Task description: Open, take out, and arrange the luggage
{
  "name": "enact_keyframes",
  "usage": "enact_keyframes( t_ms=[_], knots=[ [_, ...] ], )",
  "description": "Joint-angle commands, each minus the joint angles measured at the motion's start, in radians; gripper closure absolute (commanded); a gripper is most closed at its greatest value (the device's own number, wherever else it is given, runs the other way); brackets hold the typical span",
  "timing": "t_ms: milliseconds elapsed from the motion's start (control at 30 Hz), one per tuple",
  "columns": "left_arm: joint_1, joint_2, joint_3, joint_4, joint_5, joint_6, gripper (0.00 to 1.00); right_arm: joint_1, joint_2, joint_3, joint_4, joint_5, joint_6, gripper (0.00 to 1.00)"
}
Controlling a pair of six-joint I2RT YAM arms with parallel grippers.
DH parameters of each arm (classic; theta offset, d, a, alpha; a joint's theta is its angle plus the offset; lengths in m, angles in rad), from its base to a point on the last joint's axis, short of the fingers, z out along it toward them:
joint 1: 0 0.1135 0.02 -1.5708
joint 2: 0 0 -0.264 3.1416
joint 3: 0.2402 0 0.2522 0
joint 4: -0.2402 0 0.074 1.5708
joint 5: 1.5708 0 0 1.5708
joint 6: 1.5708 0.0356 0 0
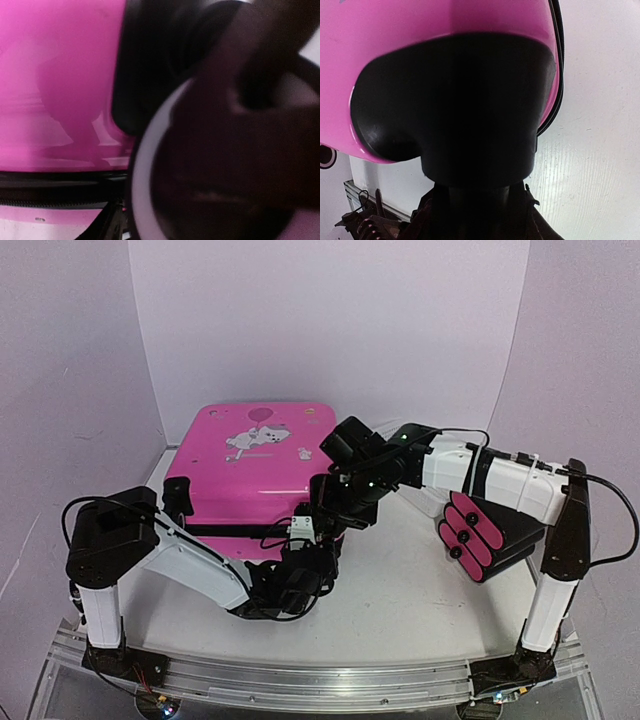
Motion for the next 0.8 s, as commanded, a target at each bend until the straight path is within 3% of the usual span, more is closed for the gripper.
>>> enact_keyframes(
  t_ms=[0, 167, 400, 667, 767],
  knots=[
    [0.01, 0.017, 0.065, 0.042, -0.138, 0.059, 0.73, 0.035, -0.033, 0.019, 0.148, -0.043, 0.044, 1.0],
    [0.012, 0.029, 0.063, 0.039, -0.132, 0.11, 1.0, 0.036, -0.054, 0.002, 0.149, -0.004, 0.042, 1.0],
    [0.012, -0.029, -0.059, 0.035, -0.108, 0.116, 1.0, 0.028, -0.075, -0.013, 0.149, 0.035, 0.014, 1.0],
    [0.011, -0.258, -0.281, 0.01, -0.081, 0.153, 1.0, -0.025, -0.113, -0.072, 0.149, 0.01, -0.052, 1.0],
    [0.012, -0.344, -0.332, -0.098, -0.122, 0.12, 1.0, -0.042, -0.142, -0.107, 0.15, 0.026, -0.075, 1.0]
  ],
)
